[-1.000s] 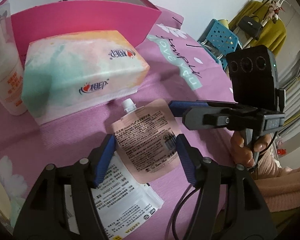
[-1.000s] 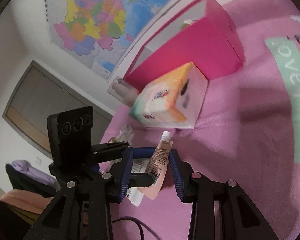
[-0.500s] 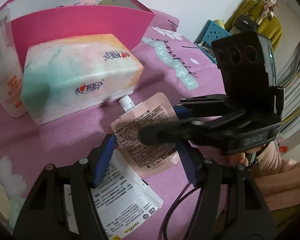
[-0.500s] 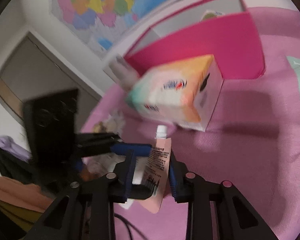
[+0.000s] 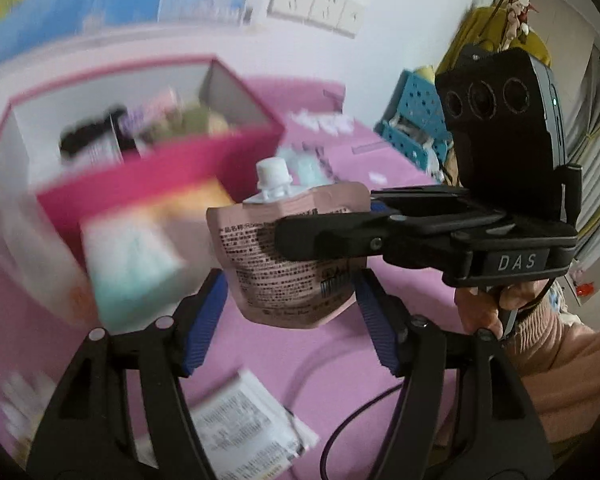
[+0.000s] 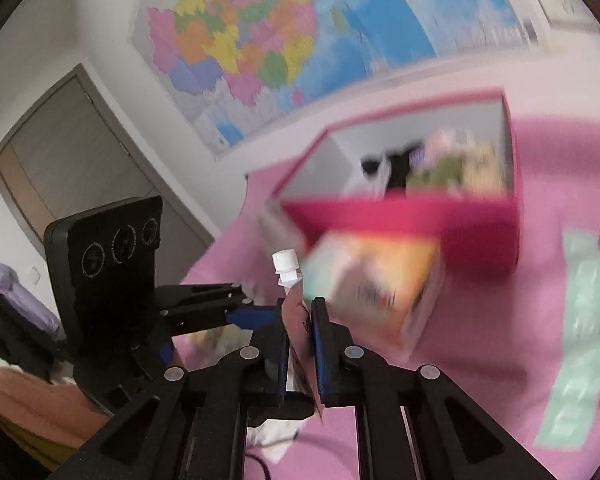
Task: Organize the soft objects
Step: 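Carry the pink pouch into the pink box and open the right gripper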
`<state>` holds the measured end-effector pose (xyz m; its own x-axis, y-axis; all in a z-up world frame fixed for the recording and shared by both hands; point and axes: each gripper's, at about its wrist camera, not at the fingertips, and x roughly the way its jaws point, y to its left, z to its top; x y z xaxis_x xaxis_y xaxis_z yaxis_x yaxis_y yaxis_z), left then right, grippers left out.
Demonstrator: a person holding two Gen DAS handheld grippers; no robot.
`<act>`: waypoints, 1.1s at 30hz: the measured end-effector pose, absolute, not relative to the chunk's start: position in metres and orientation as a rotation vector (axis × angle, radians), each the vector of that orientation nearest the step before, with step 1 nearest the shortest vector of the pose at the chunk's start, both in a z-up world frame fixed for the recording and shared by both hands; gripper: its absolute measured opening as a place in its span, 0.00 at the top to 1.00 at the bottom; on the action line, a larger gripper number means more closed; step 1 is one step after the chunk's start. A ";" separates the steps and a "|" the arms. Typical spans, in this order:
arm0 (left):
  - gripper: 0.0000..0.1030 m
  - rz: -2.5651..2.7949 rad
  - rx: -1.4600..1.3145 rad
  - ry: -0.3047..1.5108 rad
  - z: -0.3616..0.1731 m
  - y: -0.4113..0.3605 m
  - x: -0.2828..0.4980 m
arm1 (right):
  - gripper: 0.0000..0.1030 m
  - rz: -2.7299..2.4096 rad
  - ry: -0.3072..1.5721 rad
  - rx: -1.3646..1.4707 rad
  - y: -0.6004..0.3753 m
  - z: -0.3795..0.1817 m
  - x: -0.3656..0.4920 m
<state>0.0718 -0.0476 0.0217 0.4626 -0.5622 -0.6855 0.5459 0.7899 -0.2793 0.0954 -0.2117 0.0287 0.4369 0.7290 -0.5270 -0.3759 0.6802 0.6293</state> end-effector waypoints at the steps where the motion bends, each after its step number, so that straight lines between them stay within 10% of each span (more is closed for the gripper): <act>1: 0.34 -0.673 -0.013 0.835 0.029 -0.047 0.077 | 0.91 0.710 0.850 0.452 -0.213 0.036 0.105; 18: 0.37 -0.440 0.045 0.838 0.061 -0.043 0.198 | 0.90 0.607 0.843 0.535 -0.212 0.019 0.233; 23: 0.37 -0.376 0.058 0.859 0.048 -0.043 0.207 | 0.71 0.457 0.878 0.487 -0.216 0.005 0.242; 33: 0.37 -0.379 0.066 0.771 0.059 -0.022 0.164 | 0.71 0.451 0.802 0.401 -0.225 0.034 0.198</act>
<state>0.1635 -0.0222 0.0588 0.6530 -0.3097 -0.6911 0.3574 0.9306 -0.0792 0.1984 -0.2249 0.0344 0.6109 0.5266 -0.5912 -0.2305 0.8327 0.5034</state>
